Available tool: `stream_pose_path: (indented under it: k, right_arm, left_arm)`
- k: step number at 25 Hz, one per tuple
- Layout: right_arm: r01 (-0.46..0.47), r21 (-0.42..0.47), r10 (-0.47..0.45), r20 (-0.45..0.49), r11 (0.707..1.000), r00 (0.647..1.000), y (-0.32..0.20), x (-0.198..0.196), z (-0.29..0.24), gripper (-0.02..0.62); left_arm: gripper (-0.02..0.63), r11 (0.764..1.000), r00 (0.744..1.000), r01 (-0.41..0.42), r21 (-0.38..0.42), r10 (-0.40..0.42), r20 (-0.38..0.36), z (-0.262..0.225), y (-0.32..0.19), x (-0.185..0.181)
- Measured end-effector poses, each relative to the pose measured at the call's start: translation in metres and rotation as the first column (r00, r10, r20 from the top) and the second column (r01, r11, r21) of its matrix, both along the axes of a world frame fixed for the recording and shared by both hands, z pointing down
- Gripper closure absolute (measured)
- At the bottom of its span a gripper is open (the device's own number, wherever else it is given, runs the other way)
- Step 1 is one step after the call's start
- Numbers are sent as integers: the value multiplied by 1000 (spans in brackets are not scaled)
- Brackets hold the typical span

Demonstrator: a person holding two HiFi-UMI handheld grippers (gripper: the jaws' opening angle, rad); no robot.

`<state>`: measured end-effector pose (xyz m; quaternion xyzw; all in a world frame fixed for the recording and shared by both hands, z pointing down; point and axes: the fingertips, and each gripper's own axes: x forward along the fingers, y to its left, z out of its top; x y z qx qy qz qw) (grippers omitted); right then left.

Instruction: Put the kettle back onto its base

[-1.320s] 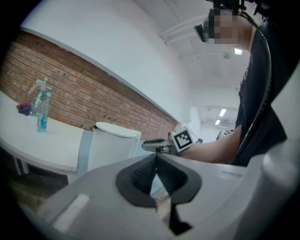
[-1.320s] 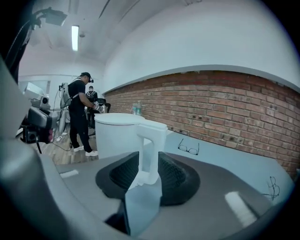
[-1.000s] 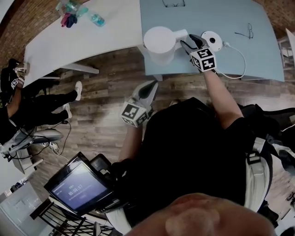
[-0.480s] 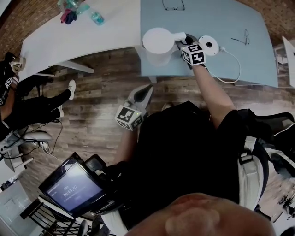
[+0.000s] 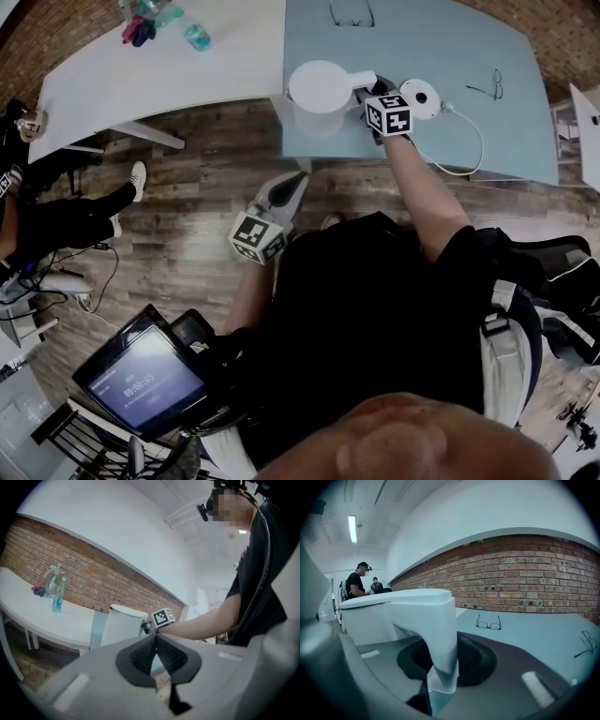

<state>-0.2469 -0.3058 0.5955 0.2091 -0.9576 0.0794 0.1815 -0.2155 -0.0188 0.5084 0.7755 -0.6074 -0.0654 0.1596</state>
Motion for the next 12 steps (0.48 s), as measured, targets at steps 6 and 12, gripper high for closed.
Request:
stream_pose_path:
  k: [6,12]
  right_arm:
    - [-8,-7,8,19,1000,1000,-3,0,4,500]
    - [-37,-34,38,43,999,998,-4,2,6,496]
  left_arm:
    - [603,1000,1000,-5,-6,5,7,2,0,-1]
    - [603,1000,1000,-5,-13,5,18,7,5,-4]
